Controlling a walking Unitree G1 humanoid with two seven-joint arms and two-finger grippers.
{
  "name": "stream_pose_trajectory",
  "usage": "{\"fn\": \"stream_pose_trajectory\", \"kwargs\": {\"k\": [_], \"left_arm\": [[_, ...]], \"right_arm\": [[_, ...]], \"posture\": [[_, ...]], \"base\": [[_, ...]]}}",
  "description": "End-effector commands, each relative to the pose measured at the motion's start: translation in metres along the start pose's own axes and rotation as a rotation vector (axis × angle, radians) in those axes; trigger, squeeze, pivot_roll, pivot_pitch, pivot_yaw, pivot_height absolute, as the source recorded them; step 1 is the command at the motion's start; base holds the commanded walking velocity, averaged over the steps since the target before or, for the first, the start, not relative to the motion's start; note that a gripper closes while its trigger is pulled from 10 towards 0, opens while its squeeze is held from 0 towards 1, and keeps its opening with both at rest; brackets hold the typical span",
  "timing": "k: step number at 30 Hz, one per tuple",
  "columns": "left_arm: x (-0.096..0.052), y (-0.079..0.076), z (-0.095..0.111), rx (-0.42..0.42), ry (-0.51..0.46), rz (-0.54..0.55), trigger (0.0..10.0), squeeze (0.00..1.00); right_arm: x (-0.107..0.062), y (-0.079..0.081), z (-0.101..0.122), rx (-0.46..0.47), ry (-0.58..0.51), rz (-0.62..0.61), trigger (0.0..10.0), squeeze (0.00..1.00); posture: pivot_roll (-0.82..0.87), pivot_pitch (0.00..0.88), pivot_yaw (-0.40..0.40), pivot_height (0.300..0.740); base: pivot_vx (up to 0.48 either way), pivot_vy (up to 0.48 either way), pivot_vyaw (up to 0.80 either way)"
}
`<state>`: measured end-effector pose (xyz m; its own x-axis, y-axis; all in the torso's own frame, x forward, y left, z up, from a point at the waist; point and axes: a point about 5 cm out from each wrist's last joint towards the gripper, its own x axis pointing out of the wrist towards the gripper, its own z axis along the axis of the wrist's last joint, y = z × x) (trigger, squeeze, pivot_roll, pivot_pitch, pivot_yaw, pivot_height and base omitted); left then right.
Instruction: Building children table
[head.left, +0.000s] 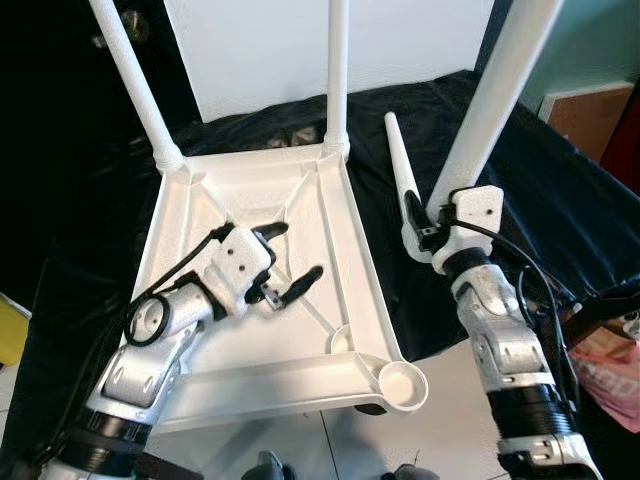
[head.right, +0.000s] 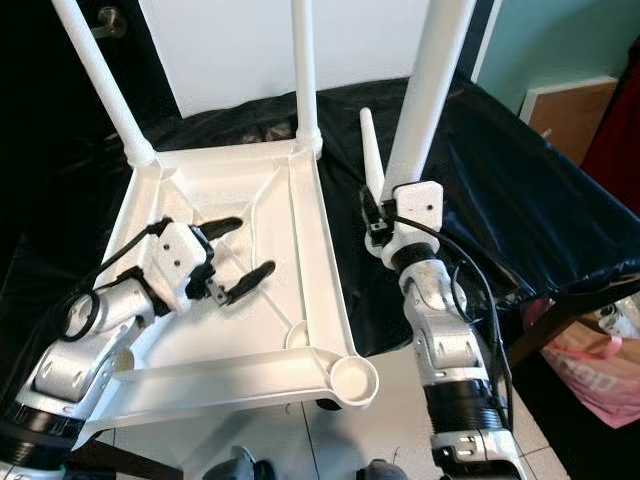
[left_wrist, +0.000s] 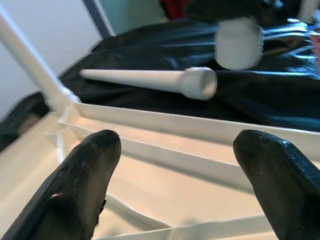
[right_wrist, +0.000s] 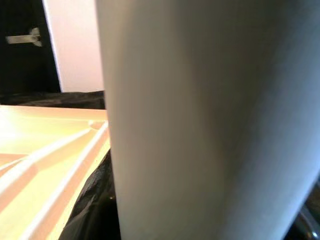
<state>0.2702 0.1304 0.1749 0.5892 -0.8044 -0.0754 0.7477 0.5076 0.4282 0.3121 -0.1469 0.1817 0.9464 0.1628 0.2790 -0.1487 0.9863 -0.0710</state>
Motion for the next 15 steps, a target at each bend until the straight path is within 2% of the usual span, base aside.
{"fn": "stream_pose_trajectory", "kwargs": {"k": [1,4,8,15], "left_arm": [[-0.003,-0.003,0.001,0.023,0.009,-0.037,10.0,0.00],[-0.005,-0.007,0.001,0.012,0.014,-0.069,10.0,0.00],[-0.009,-0.030,-0.001,-0.040,0.013,-0.193,10.0,0.00],[-0.017,-0.040,0.000,-0.069,0.006,-0.257,10.0,0.00]], "right_arm": [[-0.002,0.000,0.004,0.008,-0.012,0.003,10.0,0.00],[-0.005,-0.001,0.004,0.003,-0.006,0.001,10.0,0.00],[-0.016,-0.010,0.002,-0.020,0.018,-0.018,10.0,0.00],[-0.021,-0.014,0.002,-0.032,0.036,-0.024,10.0,0.00]], "posture": [[-0.10,0.102,0.032,0.740],[-0.11,0.107,0.033,0.740],[-0.12,0.128,0.041,0.740],[-0.12,0.127,0.040,0.740]], "base": [[0.000,0.000,0.00],[0.000,0.000,0.00],[0.000,0.000,0.00],[0.000,0.000,0.00]]}}
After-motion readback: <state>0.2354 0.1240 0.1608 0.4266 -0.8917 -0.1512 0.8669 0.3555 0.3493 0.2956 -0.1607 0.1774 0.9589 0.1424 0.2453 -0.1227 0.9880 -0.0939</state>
